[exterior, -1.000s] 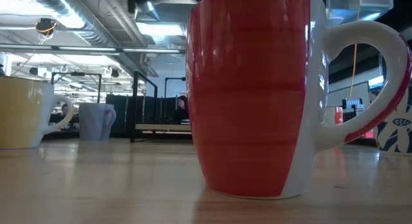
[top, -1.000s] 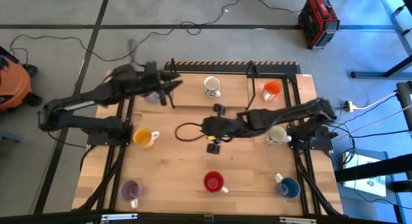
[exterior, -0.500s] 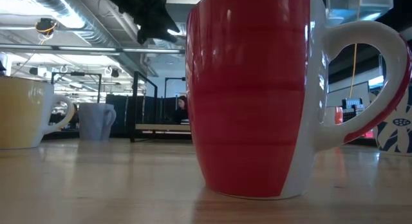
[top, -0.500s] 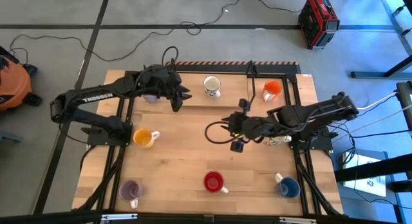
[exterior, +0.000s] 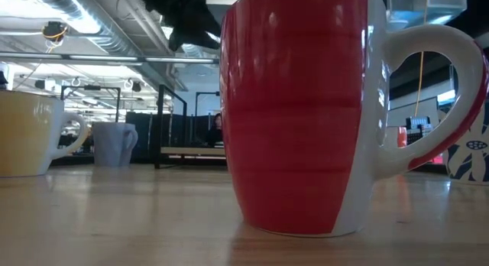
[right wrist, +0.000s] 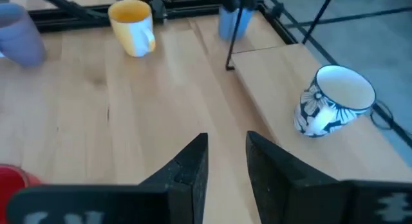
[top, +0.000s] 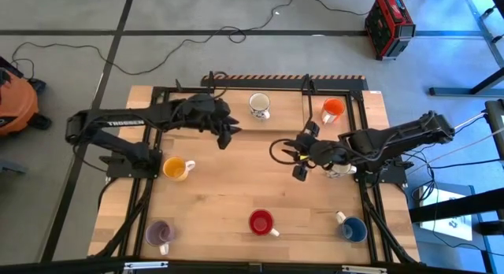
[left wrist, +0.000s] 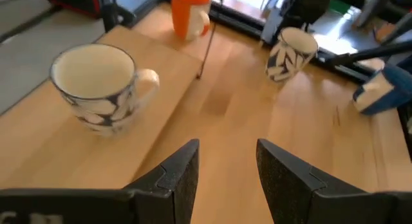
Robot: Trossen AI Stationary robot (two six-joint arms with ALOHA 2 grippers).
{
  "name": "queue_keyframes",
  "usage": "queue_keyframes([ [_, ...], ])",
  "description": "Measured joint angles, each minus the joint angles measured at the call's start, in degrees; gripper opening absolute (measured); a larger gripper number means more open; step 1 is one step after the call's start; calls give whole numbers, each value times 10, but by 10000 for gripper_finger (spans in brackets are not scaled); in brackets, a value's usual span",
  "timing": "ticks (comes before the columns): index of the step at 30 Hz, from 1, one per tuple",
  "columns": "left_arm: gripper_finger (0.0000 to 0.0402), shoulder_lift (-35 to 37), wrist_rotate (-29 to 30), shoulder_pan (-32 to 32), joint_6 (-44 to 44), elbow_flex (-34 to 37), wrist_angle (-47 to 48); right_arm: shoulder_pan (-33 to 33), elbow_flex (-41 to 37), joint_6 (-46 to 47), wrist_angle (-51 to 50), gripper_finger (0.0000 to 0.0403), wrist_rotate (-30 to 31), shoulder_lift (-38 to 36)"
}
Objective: Place coffee mugs
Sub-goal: Put the top blue patterned mug on the shelf
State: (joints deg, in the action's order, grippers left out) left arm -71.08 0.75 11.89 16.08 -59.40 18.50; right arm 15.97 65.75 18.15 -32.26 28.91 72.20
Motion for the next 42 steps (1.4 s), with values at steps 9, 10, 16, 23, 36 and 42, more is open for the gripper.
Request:
queue_keyframes([
  [9,149,-35,8,5,3,-81,21,1,-8,-12,-27,92,-8,-22],
  [10,149,-45,13,8,3,-98,23,0,-8,-19,-31,92,-7,-25],
  [16,149,-103,18,33,3,-188,141,-3,-7,-37,-54,92,-6,-39],
  [23,149,-192,14,57,14,-284,173,-2,-8,-51,-92,92,-9,-38],
  [36,149,-363,-47,109,-214,-419,271,-2,-8,-46,-133,92,14,-38],
  [42,149,-397,-47,125,-297,-421,272,-2,-8,-31,-147,92,37,-38],
])
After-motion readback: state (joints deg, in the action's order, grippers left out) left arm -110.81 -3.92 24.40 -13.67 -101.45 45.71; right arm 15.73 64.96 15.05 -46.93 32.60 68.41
